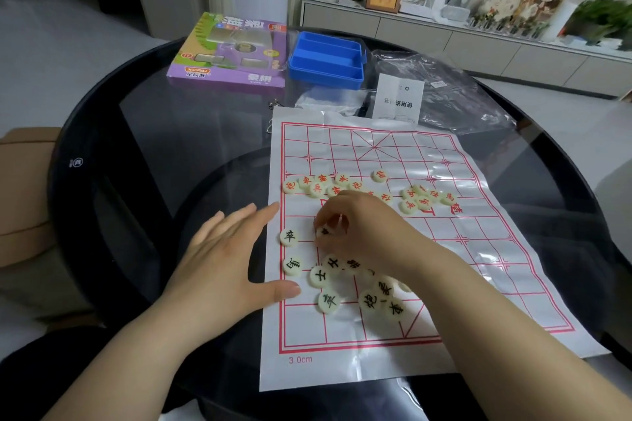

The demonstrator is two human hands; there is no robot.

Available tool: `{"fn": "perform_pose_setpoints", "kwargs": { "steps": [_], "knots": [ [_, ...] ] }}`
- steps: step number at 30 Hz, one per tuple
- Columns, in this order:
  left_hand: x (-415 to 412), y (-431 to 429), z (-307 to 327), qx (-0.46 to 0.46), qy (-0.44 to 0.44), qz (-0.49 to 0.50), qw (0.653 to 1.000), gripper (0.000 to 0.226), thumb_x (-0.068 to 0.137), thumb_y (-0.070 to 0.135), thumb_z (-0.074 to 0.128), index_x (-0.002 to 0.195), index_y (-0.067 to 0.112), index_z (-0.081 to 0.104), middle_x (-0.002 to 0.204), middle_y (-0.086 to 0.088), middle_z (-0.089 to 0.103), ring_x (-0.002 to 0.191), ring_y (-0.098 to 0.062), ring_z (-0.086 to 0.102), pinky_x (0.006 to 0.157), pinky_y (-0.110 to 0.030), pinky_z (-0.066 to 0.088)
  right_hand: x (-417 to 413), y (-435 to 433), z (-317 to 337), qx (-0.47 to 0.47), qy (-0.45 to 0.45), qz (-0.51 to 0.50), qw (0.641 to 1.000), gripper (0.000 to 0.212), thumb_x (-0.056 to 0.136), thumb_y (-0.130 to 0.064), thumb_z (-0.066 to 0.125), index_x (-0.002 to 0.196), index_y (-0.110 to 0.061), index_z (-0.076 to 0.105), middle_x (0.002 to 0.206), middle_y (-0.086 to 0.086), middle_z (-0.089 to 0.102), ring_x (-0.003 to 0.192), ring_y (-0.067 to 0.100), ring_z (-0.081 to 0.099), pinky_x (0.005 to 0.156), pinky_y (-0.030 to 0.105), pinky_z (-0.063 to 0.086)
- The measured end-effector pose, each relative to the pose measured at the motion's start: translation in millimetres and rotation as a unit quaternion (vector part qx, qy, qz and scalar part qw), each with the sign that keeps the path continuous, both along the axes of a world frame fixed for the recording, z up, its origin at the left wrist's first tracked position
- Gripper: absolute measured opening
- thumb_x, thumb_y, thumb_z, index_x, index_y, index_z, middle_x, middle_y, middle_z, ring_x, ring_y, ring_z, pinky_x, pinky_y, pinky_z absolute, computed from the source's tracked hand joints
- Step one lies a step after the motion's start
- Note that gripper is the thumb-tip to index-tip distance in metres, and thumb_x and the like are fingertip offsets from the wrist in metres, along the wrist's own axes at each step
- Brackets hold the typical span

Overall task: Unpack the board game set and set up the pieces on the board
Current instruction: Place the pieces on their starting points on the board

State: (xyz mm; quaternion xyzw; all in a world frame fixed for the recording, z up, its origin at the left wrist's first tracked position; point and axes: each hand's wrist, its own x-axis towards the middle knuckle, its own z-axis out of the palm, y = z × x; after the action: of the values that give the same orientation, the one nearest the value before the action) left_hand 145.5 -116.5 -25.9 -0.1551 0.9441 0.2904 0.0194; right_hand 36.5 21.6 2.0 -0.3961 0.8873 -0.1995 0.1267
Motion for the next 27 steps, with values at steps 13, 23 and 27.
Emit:
{"fn": "perform_pose_setpoints", "kwargs": {
  "steps": [13,23,27],
  "knots": [
    [-0.2,-0.1,-1.4,0.015,0.010,0.005,1.000,0.099,0.064,0.056,0.067,0.139,0.047,0.002,0.151,0.018,0.004,0.140,-0.012,-0.005,0.114,-0.035,0.008,-8.9,28.2,0.6,-0.022,-0.042,-0.022,0.999,0.024,0.081,-0.013,0.065,0.104,-0.019,0.066,0.076,-0.022,0.043,0.064,-0.005,0.043,0.061,-0.002,0.036],
    [-1.0,-1.3,-3.8,0.020,0.021,0.003,1.000,0.097,0.063,0.052,0.069,0.139,0.046,0.007,0.151,0.018,0.009,0.140,-0.013,-0.002,0.113,-0.036,0.009,-4.8,83.4,19.1,-0.209,-0.162,-0.148,0.953,0.031,0.080,-0.005,0.063,0.073,-0.035,0.063,0.075,-0.015,0.067,0.060,-0.002,0.050,0.060,0.008,0.044],
    [-2.0,-3.6,-4.8,0.051,0.028,0.015,0.998,0.094,0.063,0.045,0.073,0.134,0.050,0.011,0.149,0.019,0.014,0.140,-0.013,0.001,0.113,-0.037,0.010,2.1,93.6,8.3,-0.098,-0.113,-0.134,0.980,0.029,0.083,-0.008,0.061,0.078,-0.037,0.059,0.064,-0.022,0.057,0.061,-0.009,0.049,0.057,0.002,0.039]
  ]
}}
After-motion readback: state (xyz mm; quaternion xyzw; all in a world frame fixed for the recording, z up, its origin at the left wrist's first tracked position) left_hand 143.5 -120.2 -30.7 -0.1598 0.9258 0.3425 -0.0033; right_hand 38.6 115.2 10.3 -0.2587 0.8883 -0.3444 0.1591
